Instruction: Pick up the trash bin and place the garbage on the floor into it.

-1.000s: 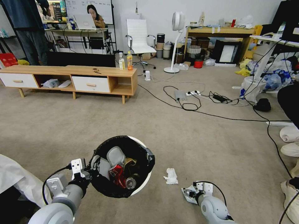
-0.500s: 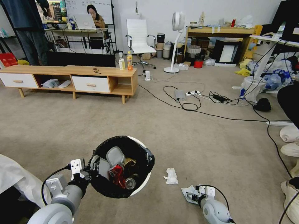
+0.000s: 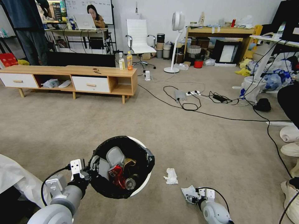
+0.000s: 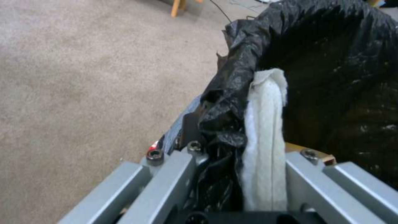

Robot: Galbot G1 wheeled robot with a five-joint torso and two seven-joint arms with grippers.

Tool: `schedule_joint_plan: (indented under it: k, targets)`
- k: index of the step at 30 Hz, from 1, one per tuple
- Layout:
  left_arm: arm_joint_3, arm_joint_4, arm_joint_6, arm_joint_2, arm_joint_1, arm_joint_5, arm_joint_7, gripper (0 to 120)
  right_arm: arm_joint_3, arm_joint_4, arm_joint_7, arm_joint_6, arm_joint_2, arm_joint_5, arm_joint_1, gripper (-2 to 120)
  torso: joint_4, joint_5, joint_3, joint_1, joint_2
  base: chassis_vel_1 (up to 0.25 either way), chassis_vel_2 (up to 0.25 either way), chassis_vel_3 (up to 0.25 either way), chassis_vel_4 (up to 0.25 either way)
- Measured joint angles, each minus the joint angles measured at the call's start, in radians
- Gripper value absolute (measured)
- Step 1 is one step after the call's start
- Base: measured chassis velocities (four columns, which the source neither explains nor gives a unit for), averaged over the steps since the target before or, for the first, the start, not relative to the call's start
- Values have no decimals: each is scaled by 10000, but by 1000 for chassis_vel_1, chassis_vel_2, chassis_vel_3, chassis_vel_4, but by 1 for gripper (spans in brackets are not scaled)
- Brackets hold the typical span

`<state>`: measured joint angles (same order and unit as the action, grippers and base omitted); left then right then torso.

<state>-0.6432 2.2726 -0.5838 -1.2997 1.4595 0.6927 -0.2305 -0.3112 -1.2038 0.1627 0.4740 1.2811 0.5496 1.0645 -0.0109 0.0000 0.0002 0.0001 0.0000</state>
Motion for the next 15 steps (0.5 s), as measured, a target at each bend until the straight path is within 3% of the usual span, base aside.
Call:
schedule_joint_plan:
  k: [1,3,7,11,15]
  targets:
    - [9,4,1,-11,2,-14,1,6,5,18,-23,-23,-1,-9,-4,78,0,0,0,0,0,0,0,0,0]
    - [16,4,0,-16,2,-29,0,6,8,23,-29,-41,-2,-15,-5,76,0,0,0,1,0,0,0,0,0]
    - [54,4,1,-54,19,-78,2,6,26,-5,-36,-84,-22,-16,-5,56,-1,0,0,0,0,0,0,0,0]
    - [58,6,4,-65,25,-92,8,6,28,-28,-37,-90,-36,-14,-5,48,0,-1,0,0,0,0,0,0,0]
    - [47,14,17,-78,66,-122,36,6,34,-24,-49,-161,-51,-51,0,31,0,0,0,1,0,0,0,0,0]
